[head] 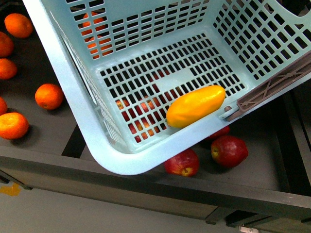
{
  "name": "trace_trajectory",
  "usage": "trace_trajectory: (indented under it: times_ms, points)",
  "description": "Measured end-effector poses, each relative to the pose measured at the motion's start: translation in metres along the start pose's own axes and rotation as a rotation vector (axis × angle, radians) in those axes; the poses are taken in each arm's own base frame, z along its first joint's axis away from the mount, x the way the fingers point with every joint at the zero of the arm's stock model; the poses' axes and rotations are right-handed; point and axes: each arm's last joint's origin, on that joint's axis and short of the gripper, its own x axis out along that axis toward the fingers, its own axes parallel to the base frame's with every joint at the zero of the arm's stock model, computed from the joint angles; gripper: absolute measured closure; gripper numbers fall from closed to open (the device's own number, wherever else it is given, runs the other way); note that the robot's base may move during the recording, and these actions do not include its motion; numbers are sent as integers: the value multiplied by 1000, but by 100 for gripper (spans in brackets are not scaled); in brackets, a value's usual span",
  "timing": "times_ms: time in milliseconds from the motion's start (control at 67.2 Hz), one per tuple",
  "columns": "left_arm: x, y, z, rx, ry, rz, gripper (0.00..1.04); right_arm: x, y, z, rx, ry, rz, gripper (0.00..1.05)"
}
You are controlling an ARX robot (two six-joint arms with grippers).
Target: Pick mango and avocado into basket
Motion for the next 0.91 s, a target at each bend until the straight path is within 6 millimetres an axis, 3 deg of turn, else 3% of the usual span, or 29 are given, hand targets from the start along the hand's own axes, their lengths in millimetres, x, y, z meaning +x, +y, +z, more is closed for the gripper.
trace_trajectory:
  times_ms: [327, 610, 848, 907]
  points:
    - [0, 0, 0, 1, 0, 0, 91, -19, 0, -10, -1, 0, 0, 102]
    - [0, 0, 0, 2, 0, 0, 91, -20, 0, -9, -2, -7, 0, 56]
    - [0, -2, -3, 7, 9, -5, 91, -20, 0, -10, -2, -7, -4, 10]
    - [0, -3, -6, 8, 22, -13, 91, -20, 0, -9, -2, -7, -3, 7]
